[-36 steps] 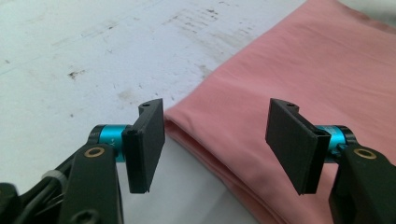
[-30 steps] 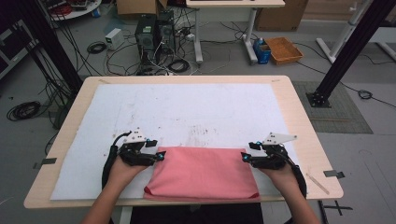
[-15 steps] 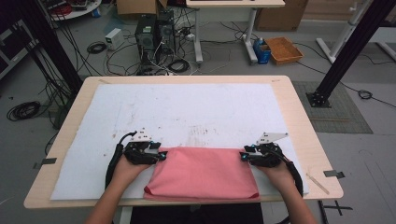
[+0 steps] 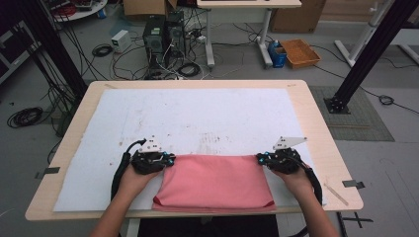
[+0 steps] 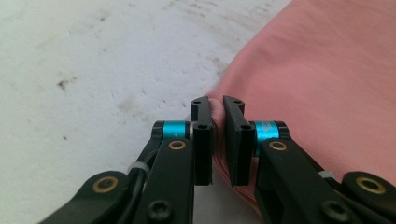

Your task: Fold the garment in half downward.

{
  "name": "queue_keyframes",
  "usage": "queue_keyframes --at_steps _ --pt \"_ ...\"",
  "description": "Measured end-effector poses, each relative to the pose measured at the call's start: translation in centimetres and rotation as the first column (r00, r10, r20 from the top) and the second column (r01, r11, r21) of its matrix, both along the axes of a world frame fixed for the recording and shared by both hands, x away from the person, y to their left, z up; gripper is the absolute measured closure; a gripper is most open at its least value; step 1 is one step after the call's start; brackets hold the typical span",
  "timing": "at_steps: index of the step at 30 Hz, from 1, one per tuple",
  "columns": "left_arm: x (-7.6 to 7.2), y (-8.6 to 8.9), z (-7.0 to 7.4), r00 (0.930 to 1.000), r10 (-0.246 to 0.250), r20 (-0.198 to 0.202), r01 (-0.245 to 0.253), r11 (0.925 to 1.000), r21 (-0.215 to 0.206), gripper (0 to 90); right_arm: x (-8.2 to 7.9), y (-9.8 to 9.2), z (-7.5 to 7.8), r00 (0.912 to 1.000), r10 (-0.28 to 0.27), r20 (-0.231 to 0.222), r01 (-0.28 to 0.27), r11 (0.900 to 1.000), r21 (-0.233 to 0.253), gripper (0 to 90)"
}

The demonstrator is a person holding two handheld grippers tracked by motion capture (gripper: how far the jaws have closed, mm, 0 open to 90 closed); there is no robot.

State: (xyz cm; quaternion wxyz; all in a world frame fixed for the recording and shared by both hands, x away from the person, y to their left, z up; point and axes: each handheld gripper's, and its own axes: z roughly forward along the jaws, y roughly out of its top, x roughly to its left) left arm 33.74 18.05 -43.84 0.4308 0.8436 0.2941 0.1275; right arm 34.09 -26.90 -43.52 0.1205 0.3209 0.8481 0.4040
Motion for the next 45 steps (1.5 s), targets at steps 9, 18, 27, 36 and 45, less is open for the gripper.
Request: queue_keyframes --at_steps 9,18,27,36,45 --pt "2.3 0.0 0.7 0.9987 0.045 0.024 -0.045 0.9989 -0.010 82.3 2.4 0.4 1.3 0.9995 -0.016 0.026 0.017 0.999 -0.042 86.7" --pt "5.1 -0.8 1.6 0.9975 0.071 0.008 -0.071 0.9975 -0.001 82.2 5.2 0.8 1.9 0.9977 -0.039 0.056 0.044 0.996 -0.079 87.1" --pt "6.3 -1.1 1.8 0.9956 0.093 -0.005 -0.093 0.9956 0.008 82.0 6.6 0.3 1.8 0.9946 -0.093 0.046 0.096 0.994 -0.058 81.2" --pt "6.0 -0.8 1.1 0.9946 0.102 -0.021 -0.101 0.9944 0.028 80.3 5.7 0.1 -0.1 0.9943 -0.094 -0.050 0.093 0.995 -0.022 67.1" --pt "6.1 -0.5 0.9 0.9932 0.110 -0.039 -0.108 0.9934 0.037 82.1 6.6 0.9 -0.4 0.9935 -0.098 -0.059 0.095 0.994 -0.051 87.9"
